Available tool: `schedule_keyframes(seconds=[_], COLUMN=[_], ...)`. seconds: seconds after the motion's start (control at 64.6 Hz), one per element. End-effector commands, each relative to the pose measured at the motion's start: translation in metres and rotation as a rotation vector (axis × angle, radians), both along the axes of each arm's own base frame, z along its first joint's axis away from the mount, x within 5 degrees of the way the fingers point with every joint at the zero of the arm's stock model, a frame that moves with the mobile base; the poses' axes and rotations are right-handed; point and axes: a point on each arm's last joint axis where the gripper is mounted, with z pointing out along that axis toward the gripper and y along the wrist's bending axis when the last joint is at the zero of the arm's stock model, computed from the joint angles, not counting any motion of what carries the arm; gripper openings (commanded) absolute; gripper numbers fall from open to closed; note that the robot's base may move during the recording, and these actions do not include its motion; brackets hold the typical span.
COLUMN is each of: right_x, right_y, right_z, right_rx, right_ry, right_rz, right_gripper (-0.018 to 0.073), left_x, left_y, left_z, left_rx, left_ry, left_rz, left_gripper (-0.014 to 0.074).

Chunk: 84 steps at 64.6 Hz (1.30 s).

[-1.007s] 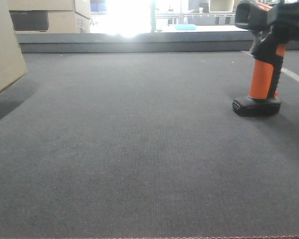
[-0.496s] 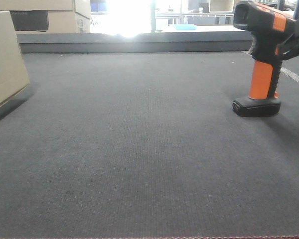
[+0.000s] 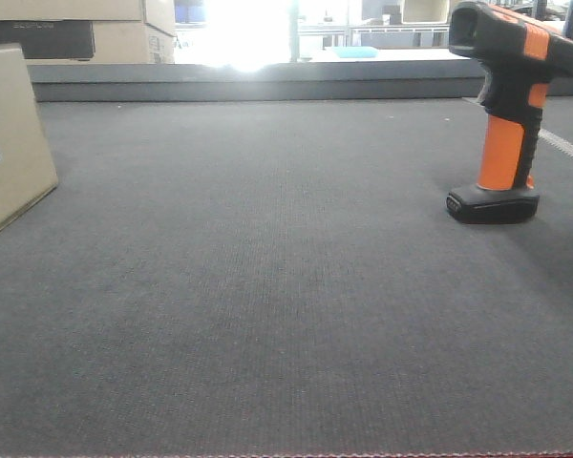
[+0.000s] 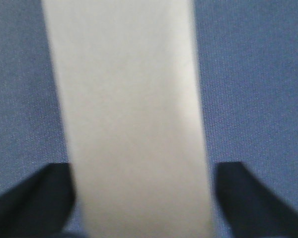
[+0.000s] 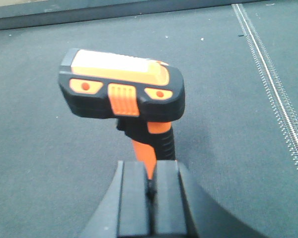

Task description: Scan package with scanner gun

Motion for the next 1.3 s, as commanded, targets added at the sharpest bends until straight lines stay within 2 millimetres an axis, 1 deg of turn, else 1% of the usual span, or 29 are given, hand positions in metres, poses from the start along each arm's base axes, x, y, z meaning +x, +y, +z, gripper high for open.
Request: schedule_keyframes(seconds=[0.0,0.108,0.201,0.263,0.294,0.325,0.387,0.449,0.527,0.573,0.65,0.712,0.759,0.867,0.883,0.929,0.945,0.991,1.146,1.177,1.239,1.285], right_x=[-0.005,-0.009,-0.014,-0.018,-0.02,-0.022,-0.027,-0.032,-0.04,-0.044,-0.05,-0.055,-0.059,-0.068,-0.069,-0.072,-0.073,-0.076,-0.079,-0.079,-0.079,-0.079], right_y=[0.0,0.0,0.0,0.0,0.0,0.0,0.0,-0.001,-0.001,-0.001,-0.001,-0.002,-0.002,-0.003,-0.003,-0.003,-0.003,-0.004,-0.004,-0.004,-0.004,-0.004], right_z=[0.003,0.006,0.011,0.013,0.014,0.015,0.017,0.02,0.023,0.024,0.022,0.019,0.015,0.005,0.003,0.0,-0.001,-0.004,-0.004,-0.004,-0.003,-0.002], right_rx=[-0.009,-0.009,-0.037,-0.076,-0.097,-0.112,-0.133,-0.136,-0.134,-0.134,-0.133,-0.133,-0.133,-0.133,-0.133,-0.131,-0.131,-0.131,-0.13,-0.13,-0.13,-0.13], right_ry=[-0.011,-0.023,-0.042,-0.05,-0.055,-0.058,-0.059,-0.066,-0.075,-0.078,-0.088,-0.094,-0.098,-0.101,-0.102,-0.11,-0.11,-0.12,-0.134,-0.138,-0.147,-0.161], right_rz=[0.005,0.01,0.023,0.039,0.046,0.053,0.062,0.066,0.071,0.073,0.072,0.072,0.071,0.07,0.07,0.068,0.067,0.065,0.064,0.063,0.061,0.058], right_gripper=[-0.0162,-0.0159,-0.0159,-0.0159,-0.0159,-0.0159,-0.0159,-0.0159,-0.0159,-0.0159,-0.0159,-0.0159,-0.0159,-0.0159,-0.0159,-0.0159,-0.0159,-0.0159,-0.016,-0.016,-0.016,-0.016], left_x=[-0.002,-0.008,-0.019,-0.03,-0.04,-0.046,-0.061,-0.079,-0.102,-0.113,-0.129,-0.146,-0.158,-0.185,-0.192,-0.203,-0.209,-0.221,-0.256,-0.261,-0.271,-0.276], left_y=[-0.003,-0.003,-0.003,-0.004,-0.005,-0.006,-0.007,-0.008,-0.009,-0.01,-0.011,-0.012,-0.012,-0.013,-0.013,-0.014,-0.014,-0.014,-0.016,-0.016,-0.016,-0.016], left_z=[0.007,0.018,0.034,0.05,0.063,0.07,0.086,0.101,0.115,0.12,0.117,0.115,0.106,0.094,0.089,0.084,0.084,0.073,0.046,0.036,0.025,0.014], left_rx=[-0.001,0.0,0.002,-0.004,-0.014,-0.024,-0.034,-0.04,-0.038,-0.036,-0.036,-0.039,-0.039,-0.036,-0.035,-0.033,-0.033,-0.031,-0.025,-0.024,-0.022,-0.021], left_ry=[-0.025,-0.054,-0.099,-0.146,-0.184,-0.207,-0.257,-0.308,-0.395,-0.459,-0.519,-0.586,-0.615,-0.727,-0.748,-0.807,-0.834,-0.887,-1.08,-1.105,-1.168,-1.19], left_rz=[-0.004,-0.004,-0.004,-0.005,0.004,0.018,0.028,0.028,0.026,0.025,0.023,0.022,0.022,0.02,0.02,0.019,0.018,0.017,0.014,0.013,0.012,0.012], left_gripper=[0.062,0.059,0.0587,0.0587,0.0587,0.0582,0.0545,0.0446,0.026,0.0162,0.0041,-0.0055,-0.0111,-0.0111,-0.0111,-0.0111,-0.0111,-0.0111,-0.0111,-0.0111,-0.0111,-0.0111])
